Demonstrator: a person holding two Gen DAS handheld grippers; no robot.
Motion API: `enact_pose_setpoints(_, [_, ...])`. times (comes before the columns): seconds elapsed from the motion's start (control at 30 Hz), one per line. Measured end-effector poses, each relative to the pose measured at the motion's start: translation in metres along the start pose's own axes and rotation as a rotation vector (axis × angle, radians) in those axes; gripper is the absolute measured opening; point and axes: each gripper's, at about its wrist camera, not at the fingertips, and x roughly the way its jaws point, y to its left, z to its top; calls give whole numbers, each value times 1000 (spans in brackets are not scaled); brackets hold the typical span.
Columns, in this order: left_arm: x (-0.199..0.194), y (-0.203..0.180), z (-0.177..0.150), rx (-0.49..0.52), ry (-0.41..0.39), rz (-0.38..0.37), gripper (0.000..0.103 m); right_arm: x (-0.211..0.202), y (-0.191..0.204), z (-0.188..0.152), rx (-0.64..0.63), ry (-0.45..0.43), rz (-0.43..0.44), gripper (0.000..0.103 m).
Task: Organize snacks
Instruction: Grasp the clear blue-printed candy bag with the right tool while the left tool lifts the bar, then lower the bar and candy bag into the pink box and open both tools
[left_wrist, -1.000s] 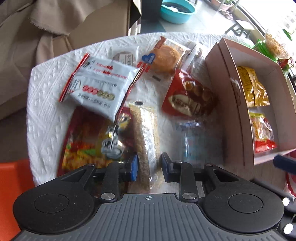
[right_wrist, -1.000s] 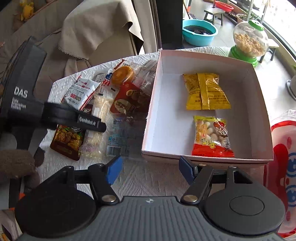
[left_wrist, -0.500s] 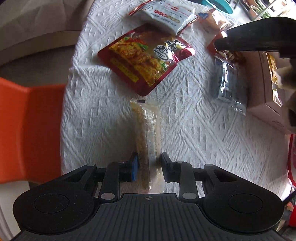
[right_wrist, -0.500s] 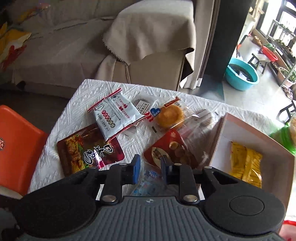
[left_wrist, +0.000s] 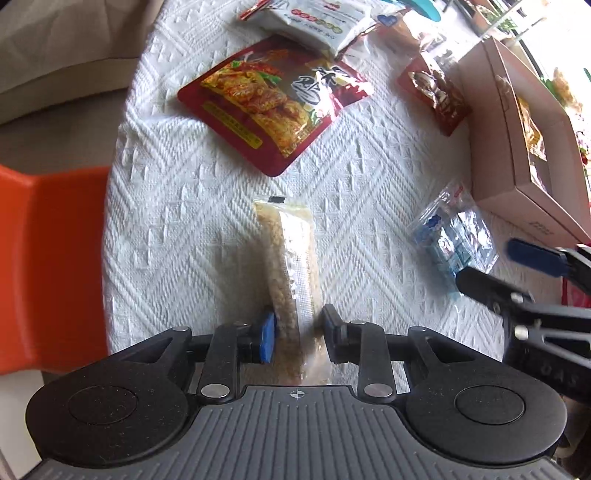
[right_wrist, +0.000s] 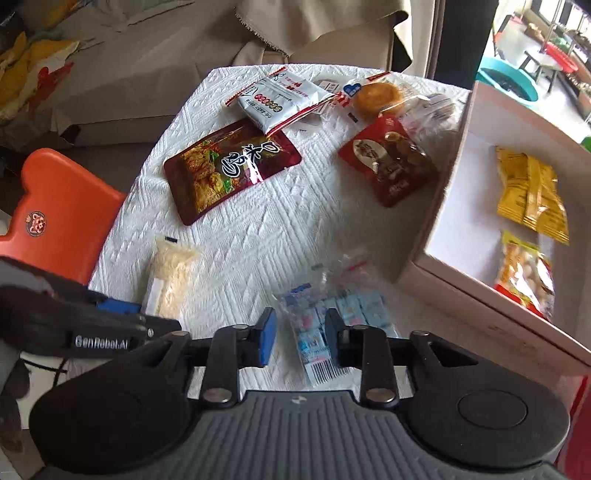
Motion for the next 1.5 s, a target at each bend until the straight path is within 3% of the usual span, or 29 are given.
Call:
enact_pose_setpoints(0.07, [3,-3,1,16,-6,4,32,-4,-6,-8,17,-28,-36,74])
enact_pose_setpoints(0.17, [3,-6,0,36,-13,8,32,8,-11,-6,26,2,-41,74])
enact_pose_setpoints(0.27, [5,-8,0,31,-18,8,36,22,-8,4,-17,-32,-87,74])
enact_pose_setpoints(0.4, [3,-5,-2,-16,-21,-45,59,47,-13,19,-20,27,-51,74])
enact_pose_setpoints(0.43, [3,-6,-2,-26,-23,-45,60,47,-15,20,-4,42,-42,73])
enact_pose_setpoints(0.47, [3,-8,-2,-22,-22,-34,60,45,-16,19,4,45,-42,65])
enact_pose_setpoints(0.5, [4,-13,-1,2,-12,-14,58,41,-17,18,7,58,-47,61])
enact_pose_setpoints(0.57, [8,-30,3,90,19,81,32,30,-21,10,29,91,-59,60])
enact_pose_setpoints(0.6, [7,-36,3,119,29,87,31,23,-23,5,42,102,-57,60])
enact_pose_setpoints(0.7, [5,-51,3,129,82,23,30,-4,-34,-15,82,113,-96,60])
enact_pose_setpoints(0.8, [-2,-74,1,165,75,61,30,-22,-52,-25,129,125,-121,60])
enact_pose_setpoints(1.1, [-32,-135,5,149,43,34,30,-67,-102,-31,201,51,-130,60])
enact_pose_setpoints(1.5, [-72,-225,82,224,-101,28,30,-93,-132,-17,257,-28,-105,60])
